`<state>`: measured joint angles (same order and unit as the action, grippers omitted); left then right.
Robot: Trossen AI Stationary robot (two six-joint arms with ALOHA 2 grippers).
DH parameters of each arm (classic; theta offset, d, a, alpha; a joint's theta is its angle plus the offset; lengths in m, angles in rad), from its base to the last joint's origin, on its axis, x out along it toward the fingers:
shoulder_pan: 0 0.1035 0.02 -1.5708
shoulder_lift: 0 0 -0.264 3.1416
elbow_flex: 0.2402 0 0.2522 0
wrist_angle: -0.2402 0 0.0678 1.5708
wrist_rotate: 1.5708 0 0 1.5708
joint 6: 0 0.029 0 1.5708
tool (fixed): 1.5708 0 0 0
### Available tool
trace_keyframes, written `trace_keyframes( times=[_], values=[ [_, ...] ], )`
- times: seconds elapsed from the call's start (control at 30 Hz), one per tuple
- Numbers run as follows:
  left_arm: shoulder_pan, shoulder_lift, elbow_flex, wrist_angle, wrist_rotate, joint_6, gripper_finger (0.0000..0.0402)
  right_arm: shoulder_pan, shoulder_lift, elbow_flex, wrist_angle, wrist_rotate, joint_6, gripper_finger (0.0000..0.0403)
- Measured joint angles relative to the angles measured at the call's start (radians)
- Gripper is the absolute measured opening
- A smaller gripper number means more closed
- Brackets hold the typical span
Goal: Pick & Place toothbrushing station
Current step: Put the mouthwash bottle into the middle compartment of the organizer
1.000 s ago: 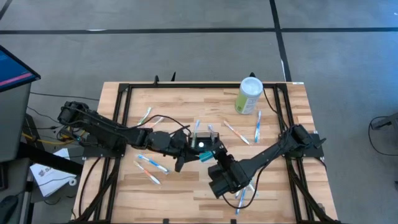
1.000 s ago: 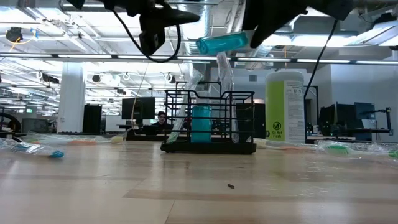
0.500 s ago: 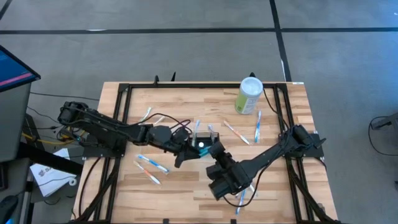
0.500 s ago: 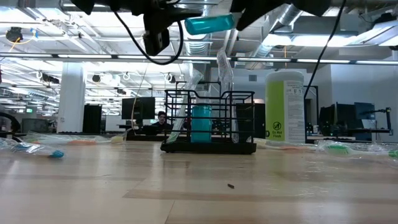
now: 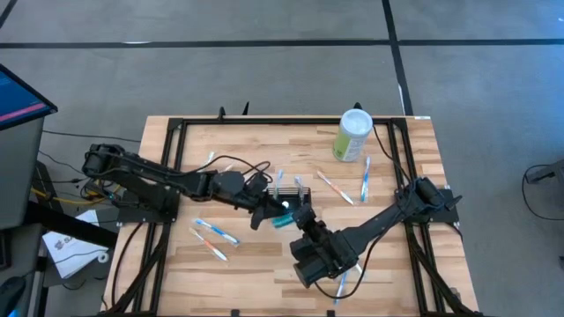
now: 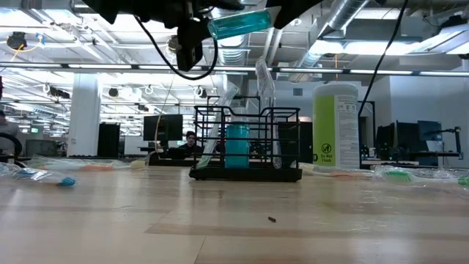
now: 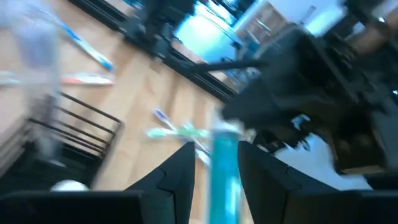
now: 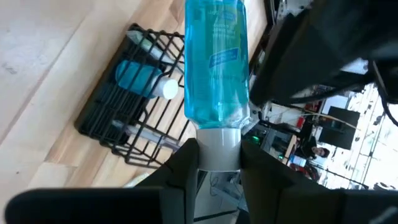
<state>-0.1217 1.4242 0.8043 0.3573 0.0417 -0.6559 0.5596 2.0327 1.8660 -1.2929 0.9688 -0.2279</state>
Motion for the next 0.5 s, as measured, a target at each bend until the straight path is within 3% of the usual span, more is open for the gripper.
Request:
trace_keyframes(
  times=[0.5],
  values=[
    [-0.002,0.013,-0.001,-0.005,0.08,-0.025,0.0117,-0.019,0.0,0.0,0.0,0.034,-0.034,0.0087]
  ],
)
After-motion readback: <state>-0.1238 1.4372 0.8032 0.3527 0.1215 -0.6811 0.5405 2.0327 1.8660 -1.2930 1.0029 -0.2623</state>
